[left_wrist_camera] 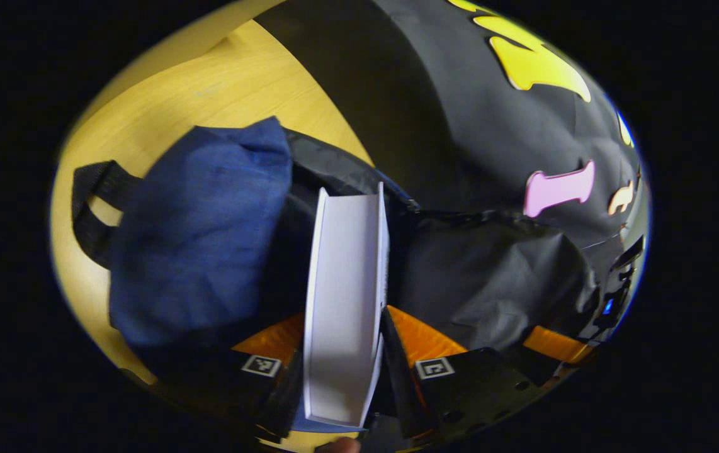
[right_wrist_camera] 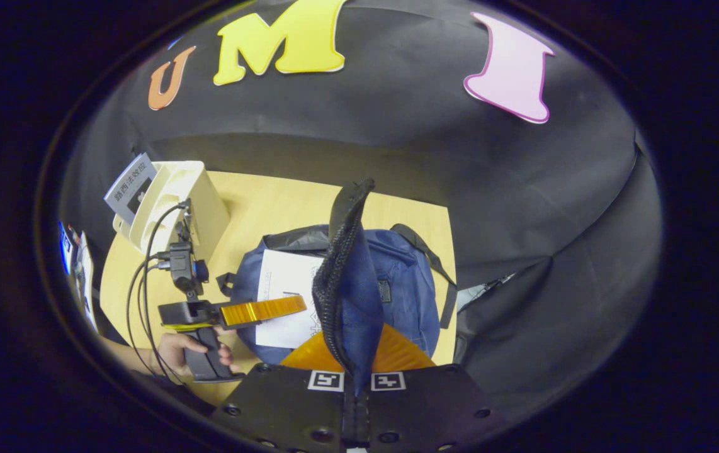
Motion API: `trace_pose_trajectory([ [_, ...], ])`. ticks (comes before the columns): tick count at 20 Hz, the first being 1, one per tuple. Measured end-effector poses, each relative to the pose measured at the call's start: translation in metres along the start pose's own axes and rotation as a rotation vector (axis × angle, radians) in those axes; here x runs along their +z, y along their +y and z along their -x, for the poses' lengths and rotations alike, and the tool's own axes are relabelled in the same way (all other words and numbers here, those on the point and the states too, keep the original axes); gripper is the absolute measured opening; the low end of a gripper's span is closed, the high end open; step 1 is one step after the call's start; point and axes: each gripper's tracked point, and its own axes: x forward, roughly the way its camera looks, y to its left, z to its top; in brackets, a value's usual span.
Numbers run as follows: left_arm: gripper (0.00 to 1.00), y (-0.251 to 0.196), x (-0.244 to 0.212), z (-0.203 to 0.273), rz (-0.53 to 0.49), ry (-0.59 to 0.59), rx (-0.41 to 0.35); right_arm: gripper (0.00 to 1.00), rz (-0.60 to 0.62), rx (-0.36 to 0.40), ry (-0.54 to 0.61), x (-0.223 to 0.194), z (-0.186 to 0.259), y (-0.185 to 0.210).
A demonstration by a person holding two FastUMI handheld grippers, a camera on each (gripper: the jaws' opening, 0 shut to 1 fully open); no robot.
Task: Open the schoolbag, grab two books from the bookshelf and put them into the schoolbag.
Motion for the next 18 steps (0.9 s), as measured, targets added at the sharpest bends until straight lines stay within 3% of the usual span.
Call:
trace_pose_trajectory([
  [1, 0.77, 0.007, -0.002, 0.005, 0.003, 0.019, 0.025, 0.01, -0.002, 0.001, 0.001, 0.000, -0.001, 0.000],
  [2, 0.80, 0.009, 0.001, 0.009, -0.003, 0.021, 0.055, 0.01, -0.004, 0.001, -0.001, 0.000, -0.001, 0.000],
  [3, 0.94, 0.014, 0.004, 0.016, -0.041, 0.029, 0.120, 0.01, -0.003, 0.002, -0.002, -0.001, 0.000, 0.000],
  [5, 0.92, 0.016, 0.004, 0.039, -0.182, 0.072, 0.250, 0.01, -0.007, 0.000, -0.001, -0.002, 0.000, -0.001],
  [7, 0.99, 0.010, 0.024, 0.070, -0.366, 0.029, 0.341, 0.01, -0.014, 0.005, -0.003, -0.004, -0.001, 0.001],
  [11, 0.99, -0.030, 0.093, 0.145, -0.593, -0.219, 0.409, 0.01, -0.015, 0.014, -0.009, -0.005, -0.003, 0.008],
  [14, 0.99, -0.063, 0.136, 0.219, -0.643, -0.370, 0.445, 0.01, 0.005, 0.012, -0.017, -0.005, -0.002, 0.015],
  [18, 0.98, -0.080, 0.193, 0.316, -0.799, -0.540, 0.570, 0.01, 0.023, 0.020, -0.018, -0.004, 0.000, 0.028],
])
